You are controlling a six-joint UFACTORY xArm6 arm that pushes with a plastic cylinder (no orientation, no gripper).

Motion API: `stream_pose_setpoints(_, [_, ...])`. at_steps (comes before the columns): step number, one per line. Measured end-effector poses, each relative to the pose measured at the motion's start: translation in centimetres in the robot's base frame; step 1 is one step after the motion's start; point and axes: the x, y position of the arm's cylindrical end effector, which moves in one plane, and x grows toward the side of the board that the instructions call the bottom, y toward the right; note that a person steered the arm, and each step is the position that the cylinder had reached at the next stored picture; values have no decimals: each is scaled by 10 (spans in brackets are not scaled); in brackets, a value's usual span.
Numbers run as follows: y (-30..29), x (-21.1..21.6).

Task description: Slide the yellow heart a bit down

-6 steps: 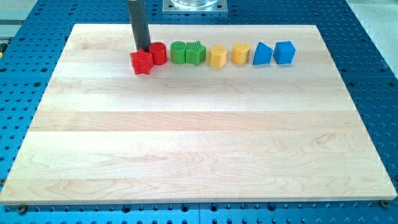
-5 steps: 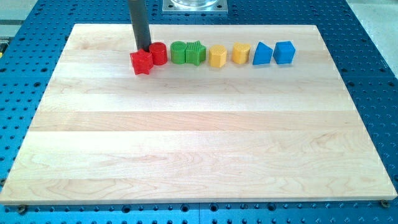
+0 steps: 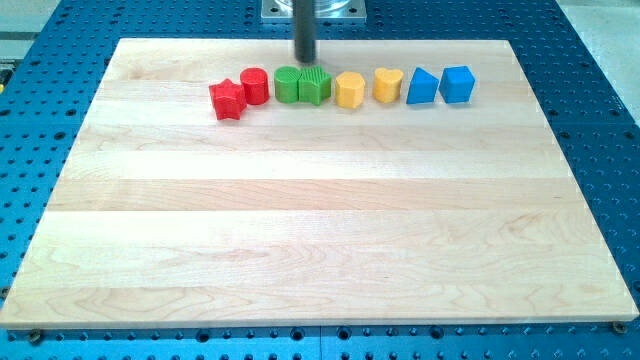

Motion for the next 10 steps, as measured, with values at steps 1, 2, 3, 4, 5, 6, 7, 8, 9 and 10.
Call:
stream_pose_setpoints(1, [31, -6])
stream_pose_setpoints(2, [80, -7])
stream_pose_setpoints(3, [98, -7])
stream_pose_setpoints(4, [98, 14])
stream_pose_setpoints(5, [96, 39])
stream_pose_setpoints(6, [106, 43])
stream_pose_setpoints(7, [109, 49])
stream_pose_setpoints(8, [109, 49])
stream_pose_setpoints(9, [105, 52])
stream_pose_setpoints(10, [102, 62])
